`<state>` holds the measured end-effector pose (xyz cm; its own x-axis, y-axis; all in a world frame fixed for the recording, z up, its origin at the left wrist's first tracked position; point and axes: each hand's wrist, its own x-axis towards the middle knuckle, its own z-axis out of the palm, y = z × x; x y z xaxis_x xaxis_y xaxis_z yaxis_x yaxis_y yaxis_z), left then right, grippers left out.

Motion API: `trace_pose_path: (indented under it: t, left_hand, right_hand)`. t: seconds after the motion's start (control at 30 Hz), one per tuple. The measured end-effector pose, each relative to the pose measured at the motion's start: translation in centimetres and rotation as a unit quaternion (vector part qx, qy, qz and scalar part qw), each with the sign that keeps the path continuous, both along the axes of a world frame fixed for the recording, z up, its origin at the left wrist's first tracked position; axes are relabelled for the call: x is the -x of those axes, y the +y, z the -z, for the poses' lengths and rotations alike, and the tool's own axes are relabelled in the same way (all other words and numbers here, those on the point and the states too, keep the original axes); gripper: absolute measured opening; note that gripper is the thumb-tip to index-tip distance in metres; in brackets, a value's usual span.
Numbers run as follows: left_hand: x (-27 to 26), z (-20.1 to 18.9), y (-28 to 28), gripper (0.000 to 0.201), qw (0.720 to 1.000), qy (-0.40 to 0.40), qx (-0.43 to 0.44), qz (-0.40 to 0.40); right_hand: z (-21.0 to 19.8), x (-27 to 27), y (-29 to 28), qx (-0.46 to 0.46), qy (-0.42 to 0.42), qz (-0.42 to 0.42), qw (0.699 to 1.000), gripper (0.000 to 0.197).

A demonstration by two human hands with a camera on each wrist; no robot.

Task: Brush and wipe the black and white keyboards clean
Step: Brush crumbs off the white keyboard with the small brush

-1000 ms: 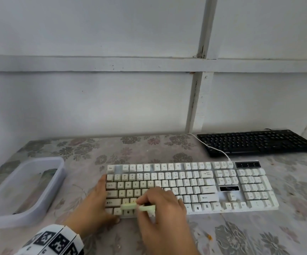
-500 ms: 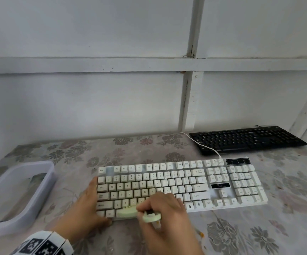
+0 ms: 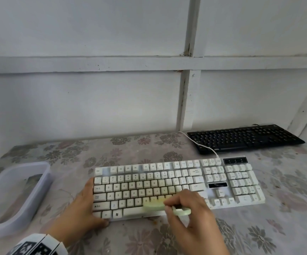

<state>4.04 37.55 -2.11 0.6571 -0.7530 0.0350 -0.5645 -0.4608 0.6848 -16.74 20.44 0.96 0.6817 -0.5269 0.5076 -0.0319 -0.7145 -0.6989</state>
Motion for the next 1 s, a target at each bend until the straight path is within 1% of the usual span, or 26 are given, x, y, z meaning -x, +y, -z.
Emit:
trace_pose_path:
  t: [0.07, 0.1, 0.13, 0.2, 0.27, 0.33, 0.37, 0.47, 0.53, 0.6, 0.7, 0.73, 0.8, 0.9, 1.0]
  left_hand:
    - [-0.1, 0.1, 0.0, 0.104, 1.000, 0.001, -0.005, -0.005]
    - [-0.2, 0.2, 0.0, 0.105, 1.000, 0.000, -0.006, -0.007]
    - [-0.2, 0.3, 0.0, 0.104, 1.000, 0.001, -0.004, -0.007]
    - [-0.1, 0.2, 0.1, 0.099, 1.000, 0.003, -0.003, -0.006]
    - [0.0, 0.0, 0.1, 0.095, 1.000, 0.008, -0.004, -0.009]
    - [0.0, -0.1, 0.1, 0.096, 1.000, 0.017, -0.005, -0.010]
    - [0.1, -0.1, 0.1, 0.097, 1.000, 0.020, -0.009, -0.011]
    - [0.1, 0.0, 0.1, 0.101, 0.999, 0.017, -0.022, -0.021]
    - [0.2, 0.0, 0.0, 0.102, 0.999, 0.018, -0.025, -0.025]
    - [0.1, 0.0, 0.0, 0.099, 0.999, 0.017, -0.027, -0.025]
    - [0.0, 0.1, 0.0, 0.100, 0.999, 0.017, -0.026, -0.026]
    - [-0.1, 0.1, 0.1, 0.100, 0.999, 0.019, -0.021, -0.026]
    - [-0.2, 0.2, 0.1, 0.101, 0.999, 0.020, -0.019, -0.023]
    - [-0.3, 0.5, 0.2, 0.103, 0.999, 0.023, -0.013, -0.019]
    - [-0.5, 0.6, 0.2, 0.105, 0.999, 0.028, -0.009, -0.016]
  right_hand:
    - [0.1, 0.4, -0.8, -0.037, 0.022, 0.027, 0.999, 0.028]
    - [-0.1, 0.5, -0.9, -0.033, 0.020, 0.033, 0.999, 0.031]
    - [-0.3, 0.6, -0.8, -0.018, 0.011, 0.030, 0.999, 0.027]
    - [-0.7, 0.5, -0.3, -0.006, -0.007, -0.006, 1.000, 0.013]
    - [-0.5, 0.5, -0.3, -0.012, -0.002, -0.023, 1.000, 0.011]
    - [-0.2, 1.1, -1.0, -0.006, 0.000, 0.006, 1.000, 0.011]
    - [-0.1, 1.5, -1.6, -0.009, -0.001, 0.023, 1.000, 0.013]
    - [-0.3, 2.8, -3.1, -0.008, -0.010, 0.059, 0.998, 0.027]
    - [-0.8, 3.4, -3.7, -0.028, -0.028, 0.054, 0.998, 0.025]
    - [-1.1, 3.7, -4.0, -0.056, -0.043, 0.038, 0.997, 0.021]
    - [-0.7, 4.1, -4.7, -0.063, -0.038, 0.035, 0.997, 0.020]
    - [-0.4, 4.3, -5.2, -0.063, -0.032, 0.046, 0.996, 0.022]
    - [0.0, 5.1, -6.6, -0.077, -0.025, 0.077, 0.994, 0.033]
    - [-0.6, 6.1, -7.8, -0.046, -0.016, 0.106, 0.993, 0.039]
    - [-1.3, 6.3, -7.4, -0.083, -0.023, 0.071, 0.994, 0.040]
